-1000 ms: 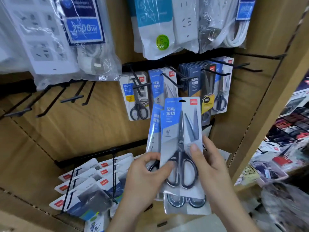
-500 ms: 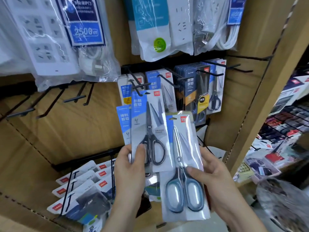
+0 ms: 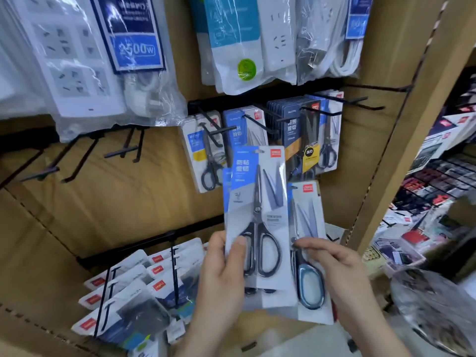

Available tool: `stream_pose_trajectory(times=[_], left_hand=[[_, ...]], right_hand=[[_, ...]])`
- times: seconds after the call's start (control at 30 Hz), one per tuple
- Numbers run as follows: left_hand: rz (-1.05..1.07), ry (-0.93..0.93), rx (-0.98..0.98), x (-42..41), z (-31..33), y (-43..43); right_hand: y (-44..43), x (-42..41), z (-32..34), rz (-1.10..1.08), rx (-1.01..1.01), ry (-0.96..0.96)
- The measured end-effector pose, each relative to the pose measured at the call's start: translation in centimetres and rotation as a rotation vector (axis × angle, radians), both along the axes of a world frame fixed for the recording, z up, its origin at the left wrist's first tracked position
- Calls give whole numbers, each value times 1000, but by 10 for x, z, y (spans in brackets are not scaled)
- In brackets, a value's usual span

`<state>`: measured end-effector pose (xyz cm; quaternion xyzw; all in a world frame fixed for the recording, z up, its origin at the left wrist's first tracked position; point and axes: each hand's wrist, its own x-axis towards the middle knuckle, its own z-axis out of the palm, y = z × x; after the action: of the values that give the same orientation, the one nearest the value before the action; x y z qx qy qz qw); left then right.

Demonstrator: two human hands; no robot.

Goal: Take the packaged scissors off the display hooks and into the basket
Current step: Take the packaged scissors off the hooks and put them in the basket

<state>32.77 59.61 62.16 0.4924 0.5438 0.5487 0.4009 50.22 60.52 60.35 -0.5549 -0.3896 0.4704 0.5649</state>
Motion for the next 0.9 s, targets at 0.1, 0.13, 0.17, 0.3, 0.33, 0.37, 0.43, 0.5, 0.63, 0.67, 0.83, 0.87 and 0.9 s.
stream_pose_trajectory(times=[0.1, 0.13, 0.17, 0.3, 0.33, 0.37, 0.43, 0.5, 0.63, 0.67, 0.83, 0.87, 0.9], left_hand=[[-80, 34, -13, 13, -7, -1], [-88, 30, -13, 16, -9, -1], [-87, 34, -13, 18, -10, 0], [-91, 120, -28, 35, -12, 3], [-86, 130, -32, 40, -13, 4], [-76, 145, -32, 46, -15, 5], [-41, 185, -42, 57, -18, 11], [3, 191, -52, 70, -20, 17], [136, 94, -98, 98, -18, 26], [164, 84, -90, 103, -21, 29], [309, 172, -30, 125, -28, 32], [340, 208, 28, 128, -25, 28], [375, 240, 71, 130, -23, 23]], right_hand=[[-7, -10, 4, 25, -34, 125], [-9, -10, 4, 34, -37, 169], [-12, -10, 6, 38, -39, 206], [-15, 0, 2, 83, 4, 189], [-13, 5, -1, 89, 18, 161], [-10, 10, -2, 93, 18, 148], [-5, 21, -3, 112, 17, 160], [3, 33, -4, 144, 14, 194], [23, 66, -7, 219, 4, 209], [29, 76, -9, 255, 19, 167], [60, 115, -14, 301, 89, -30], [66, 122, -16, 308, 114, -80], [72, 129, -17, 309, 134, -118]])
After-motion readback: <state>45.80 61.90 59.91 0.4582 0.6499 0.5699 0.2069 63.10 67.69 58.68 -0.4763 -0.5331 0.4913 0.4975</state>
